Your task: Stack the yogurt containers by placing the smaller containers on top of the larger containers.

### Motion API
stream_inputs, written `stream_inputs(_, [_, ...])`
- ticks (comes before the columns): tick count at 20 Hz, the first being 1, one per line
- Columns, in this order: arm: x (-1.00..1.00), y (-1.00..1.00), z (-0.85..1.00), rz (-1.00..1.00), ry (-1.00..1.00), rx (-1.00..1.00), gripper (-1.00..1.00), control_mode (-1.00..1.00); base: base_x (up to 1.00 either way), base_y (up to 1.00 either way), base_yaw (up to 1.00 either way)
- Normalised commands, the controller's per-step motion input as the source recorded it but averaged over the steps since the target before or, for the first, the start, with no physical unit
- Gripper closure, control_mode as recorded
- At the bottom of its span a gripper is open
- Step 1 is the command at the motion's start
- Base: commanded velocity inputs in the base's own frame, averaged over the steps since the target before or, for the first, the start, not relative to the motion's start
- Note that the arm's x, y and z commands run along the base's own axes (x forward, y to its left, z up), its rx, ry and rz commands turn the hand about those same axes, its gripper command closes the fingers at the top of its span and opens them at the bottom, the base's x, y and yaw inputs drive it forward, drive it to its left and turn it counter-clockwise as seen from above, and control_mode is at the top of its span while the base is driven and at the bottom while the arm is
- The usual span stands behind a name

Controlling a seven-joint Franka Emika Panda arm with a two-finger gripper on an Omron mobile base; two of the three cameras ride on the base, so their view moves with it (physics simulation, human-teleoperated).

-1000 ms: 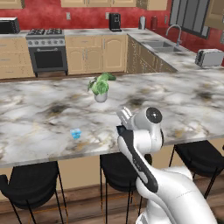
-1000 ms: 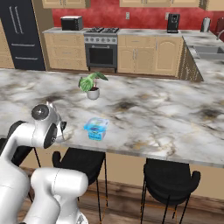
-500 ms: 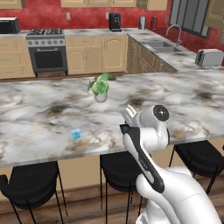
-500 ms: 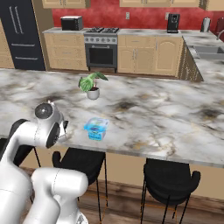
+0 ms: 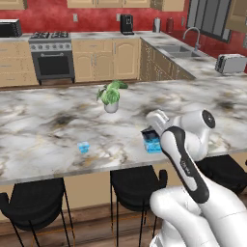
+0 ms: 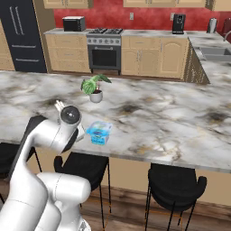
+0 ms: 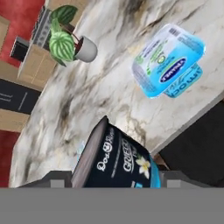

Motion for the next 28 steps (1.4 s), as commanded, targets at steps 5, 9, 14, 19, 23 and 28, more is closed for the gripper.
stream_inputs(5, [-0.13,-0.16,0.54,0.18,-0.12,-0.01,1.00,-1.00,0.00,0.00,0.00])
stream_inputs(9, [-0.02,-0.26,0.34,0.23,-0.12,0.00,1.00,-1.00,0.00,0.00,0.00])
stream_inputs(14, [0.00,-0.41,0.06,0.27,-0.01,0.00,1.00,-1.00,0.00,0.00,0.00])
stream_inputs(19, [0.03,-0.29,-0.04,0.24,0.13,-0.05,1.00,-1.00,0.00,0.00,0.00])
stream_inputs(23, [0.15,-0.20,0.00,0.25,0.24,-0.02,1.00,-1.00,0.00,0.00,0.00])
stream_inputs(28, [0.18,-0.07,-0.19,0.23,0.18,0.01,1.00,-1.00,0.00,0.00,0.00])
